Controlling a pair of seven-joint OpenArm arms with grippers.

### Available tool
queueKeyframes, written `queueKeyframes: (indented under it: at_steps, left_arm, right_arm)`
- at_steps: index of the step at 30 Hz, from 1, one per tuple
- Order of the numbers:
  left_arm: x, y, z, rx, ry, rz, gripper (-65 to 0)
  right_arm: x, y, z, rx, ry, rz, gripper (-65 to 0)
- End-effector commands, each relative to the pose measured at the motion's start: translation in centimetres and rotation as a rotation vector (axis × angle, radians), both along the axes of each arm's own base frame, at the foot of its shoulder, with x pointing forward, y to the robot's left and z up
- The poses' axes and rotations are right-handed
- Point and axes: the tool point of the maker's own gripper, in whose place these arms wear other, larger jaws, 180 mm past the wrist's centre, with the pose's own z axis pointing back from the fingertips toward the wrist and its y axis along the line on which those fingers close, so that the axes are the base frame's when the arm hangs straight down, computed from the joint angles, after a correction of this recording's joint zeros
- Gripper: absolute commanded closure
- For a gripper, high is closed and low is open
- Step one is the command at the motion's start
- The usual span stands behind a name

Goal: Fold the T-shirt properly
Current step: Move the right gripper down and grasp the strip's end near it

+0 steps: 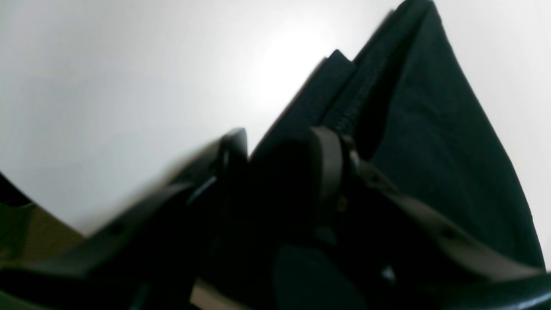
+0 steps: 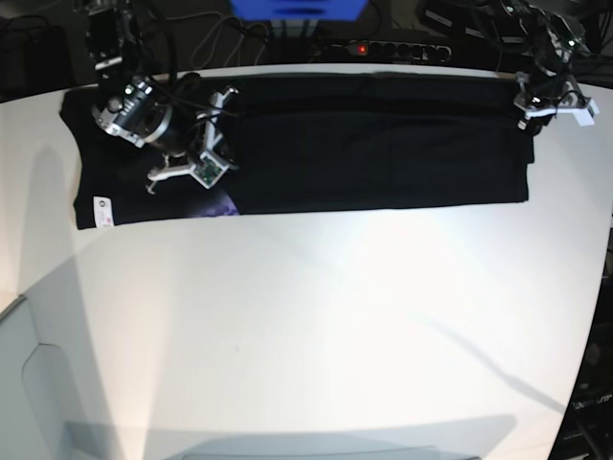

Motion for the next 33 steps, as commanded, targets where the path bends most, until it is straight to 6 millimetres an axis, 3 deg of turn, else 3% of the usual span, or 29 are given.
queueKeyframes:
  at_steps: [1,9,18,22,27,33]
  left_arm:
    - [-0.7,0.1,-0.2,0.000,0.032,-0.007,-23.2]
    - [-0.7,-0.1,-0.2,-0.006,0.029,-0.009,-23.2]
    - [-0.8,0.0,-0.3,-0.006,0.032,-0.007,-23.2]
    - [-0.8,0.0,-0.3,-0.006,0.032,-0.007,-23.2]
    - [-0.7,-0.1,-0.2,-0.006,0.031,-0.009,-23.2]
    - [-0.7,-0.1,-0.2,-0.007,0.030,-0.008,-23.2]
  right_arm:
    - [0.3,0.2,0.7,0.003,-0.031,0.019,0.0]
    - [1.1,-0.3,0.0,-0.128,-0.073,0.024,0.0]
    - [1.6,0.7,0.8,-0.085,-0.094,0.003,-21.0]
    - [3.2,-0.9,2.8,-0.063,-0.149,-0.102,-25.8]
    - [4.5,-4.5,4.5,-0.082,-0.201,-0.230,-26.1]
    - [2.4,-8.2,3.1,-0.145,-0.146,-0.305,-23.8]
